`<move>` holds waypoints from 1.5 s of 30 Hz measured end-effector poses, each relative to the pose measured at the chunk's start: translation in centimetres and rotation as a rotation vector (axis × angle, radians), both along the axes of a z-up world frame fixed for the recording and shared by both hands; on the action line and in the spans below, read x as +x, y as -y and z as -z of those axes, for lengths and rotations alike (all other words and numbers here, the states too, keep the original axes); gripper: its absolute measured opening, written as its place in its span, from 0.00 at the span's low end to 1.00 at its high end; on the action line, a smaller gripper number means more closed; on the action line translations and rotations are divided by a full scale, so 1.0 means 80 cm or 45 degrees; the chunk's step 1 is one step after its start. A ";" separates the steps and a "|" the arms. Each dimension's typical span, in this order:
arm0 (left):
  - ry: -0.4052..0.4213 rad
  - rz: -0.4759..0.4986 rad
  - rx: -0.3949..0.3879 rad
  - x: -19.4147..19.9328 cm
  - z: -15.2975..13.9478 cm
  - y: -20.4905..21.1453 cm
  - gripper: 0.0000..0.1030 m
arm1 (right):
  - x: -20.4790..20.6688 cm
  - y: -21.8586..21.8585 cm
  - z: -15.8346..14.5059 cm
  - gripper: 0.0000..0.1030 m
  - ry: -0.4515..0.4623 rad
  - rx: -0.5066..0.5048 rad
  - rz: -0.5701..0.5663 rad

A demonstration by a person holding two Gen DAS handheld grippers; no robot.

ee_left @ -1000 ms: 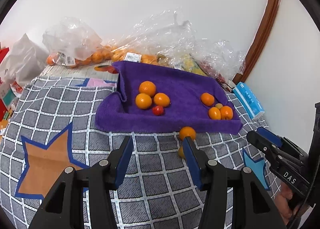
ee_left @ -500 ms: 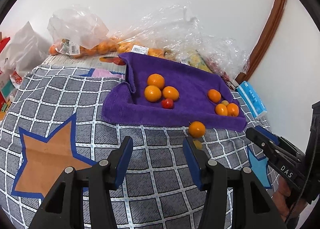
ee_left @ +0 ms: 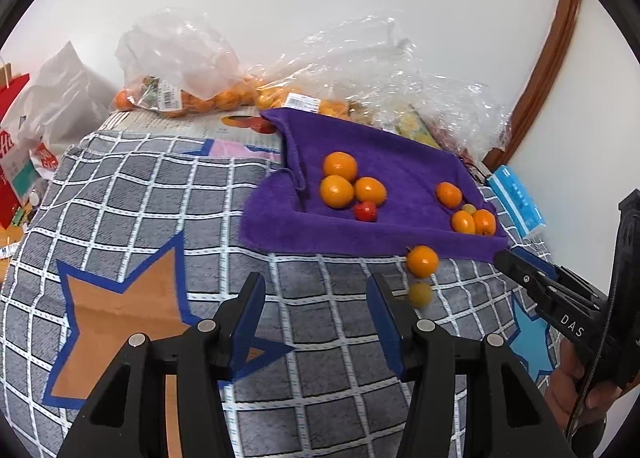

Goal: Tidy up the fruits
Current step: 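Grasp an orange on the bedspread with the right tool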

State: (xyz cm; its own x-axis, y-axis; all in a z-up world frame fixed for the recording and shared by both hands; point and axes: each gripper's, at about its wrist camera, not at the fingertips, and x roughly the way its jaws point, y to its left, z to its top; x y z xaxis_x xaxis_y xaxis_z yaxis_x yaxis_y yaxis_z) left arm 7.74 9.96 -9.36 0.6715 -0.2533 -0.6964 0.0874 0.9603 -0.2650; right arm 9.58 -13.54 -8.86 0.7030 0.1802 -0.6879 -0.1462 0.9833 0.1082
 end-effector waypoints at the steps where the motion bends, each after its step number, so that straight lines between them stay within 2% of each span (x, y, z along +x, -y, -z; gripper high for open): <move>1: -0.002 -0.006 0.000 0.001 0.000 -0.004 0.49 | 0.002 -0.002 0.001 0.41 -0.004 -0.003 -0.002; 10: -0.047 -0.039 -0.039 0.019 0.015 -0.030 0.50 | 0.026 -0.024 0.030 0.41 -0.070 -0.017 -0.044; 20: -0.100 -0.038 -0.037 0.037 0.027 -0.034 0.50 | 0.056 -0.051 0.053 0.41 -0.127 -0.035 -0.110; 26: -0.113 -0.033 -0.030 0.041 0.029 -0.033 0.50 | 0.067 -0.059 0.071 0.32 -0.187 -0.071 -0.129; 31: -0.118 -0.027 -0.015 0.041 0.029 -0.028 0.50 | 0.062 -0.055 0.066 0.32 -0.165 -0.055 -0.136; 39: -0.113 -0.019 0.029 0.028 0.024 -0.012 0.50 | 0.039 -0.035 0.033 0.32 -0.068 -0.003 -0.122; 45: -0.162 -0.011 0.044 0.013 0.043 0.010 0.50 | 0.013 -0.008 0.022 0.32 -0.032 0.004 -0.085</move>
State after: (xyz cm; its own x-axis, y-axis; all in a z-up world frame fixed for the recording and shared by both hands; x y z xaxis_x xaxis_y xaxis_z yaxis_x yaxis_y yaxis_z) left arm 8.78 9.19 -12.83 0.5793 -0.2220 -0.7843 0.0465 0.9697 -0.2400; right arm 10.61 -12.92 -10.63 0.6722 0.2285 -0.7042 -0.2086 0.9711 0.1160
